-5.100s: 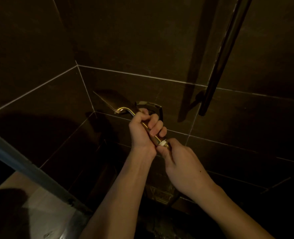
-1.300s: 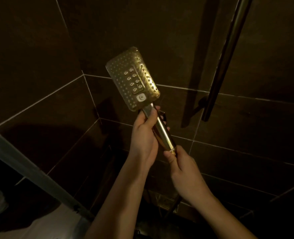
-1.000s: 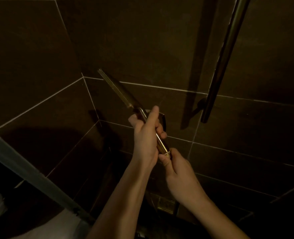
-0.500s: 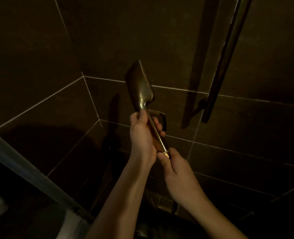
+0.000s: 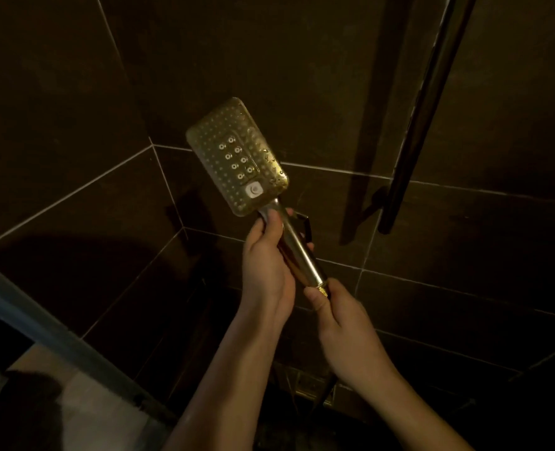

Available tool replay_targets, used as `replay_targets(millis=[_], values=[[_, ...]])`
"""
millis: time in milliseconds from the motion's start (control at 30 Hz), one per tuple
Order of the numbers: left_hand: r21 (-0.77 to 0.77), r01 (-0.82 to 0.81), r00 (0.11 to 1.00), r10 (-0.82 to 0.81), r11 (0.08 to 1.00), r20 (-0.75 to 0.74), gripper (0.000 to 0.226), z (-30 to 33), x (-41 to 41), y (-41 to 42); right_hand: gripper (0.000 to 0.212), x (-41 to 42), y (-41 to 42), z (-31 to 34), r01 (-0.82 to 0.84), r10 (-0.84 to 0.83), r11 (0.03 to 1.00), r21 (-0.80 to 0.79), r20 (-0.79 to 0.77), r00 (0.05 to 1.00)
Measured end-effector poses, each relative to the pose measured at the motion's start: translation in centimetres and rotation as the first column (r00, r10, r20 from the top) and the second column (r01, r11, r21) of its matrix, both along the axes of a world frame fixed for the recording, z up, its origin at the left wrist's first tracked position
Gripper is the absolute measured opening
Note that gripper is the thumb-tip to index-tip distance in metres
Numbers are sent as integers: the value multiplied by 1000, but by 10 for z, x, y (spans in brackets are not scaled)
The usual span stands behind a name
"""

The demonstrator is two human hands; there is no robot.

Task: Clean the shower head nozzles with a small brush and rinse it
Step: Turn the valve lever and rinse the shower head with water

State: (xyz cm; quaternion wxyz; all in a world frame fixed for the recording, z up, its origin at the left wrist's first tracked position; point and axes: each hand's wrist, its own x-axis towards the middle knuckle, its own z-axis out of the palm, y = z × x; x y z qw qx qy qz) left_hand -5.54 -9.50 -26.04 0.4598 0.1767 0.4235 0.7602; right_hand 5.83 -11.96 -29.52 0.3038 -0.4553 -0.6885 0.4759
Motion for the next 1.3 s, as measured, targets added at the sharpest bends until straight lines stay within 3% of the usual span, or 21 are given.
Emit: replay_targets(millis=[233, 333, 467, 633, 900, 1200, 1300], values=[[-92, -69, 996, 64, 993, -56, 30, 2, 2, 6, 10, -6, -3, 1, -36, 39, 999, -39, 79, 996], [-118, -30, 998, 23, 993, -56, 20, 4, -2, 6, 11, -5, -6, 3, -86, 88, 996, -27, 105, 991], [-132, 76, 997, -73, 988, 31, 25, 4, -11, 5, 10, -8, -7, 4, -94, 101, 994, -54, 128, 987], [-213, 28, 977, -73, 977, -202, 43, 11, -10, -1, 3, -4, 0, 0, -31, 31, 1000, -1, 117, 993], [-177, -35, 978, -3, 984, -208, 22, 10, -9, -10, 6, 2, 10, 3, -13, -7, 991, 131, 151, 988], [-44, 1, 997, 3, 999, 83, 31, 6, -6, -14, 11, 5, -2, 9, -74, 70, 995, 69, 66, 995], [-67, 17, 998, -14, 998, 57, 32, 4, -4, -12, 14, 3, -5, 7, -65, 63, 998, 18, 56, 996]])
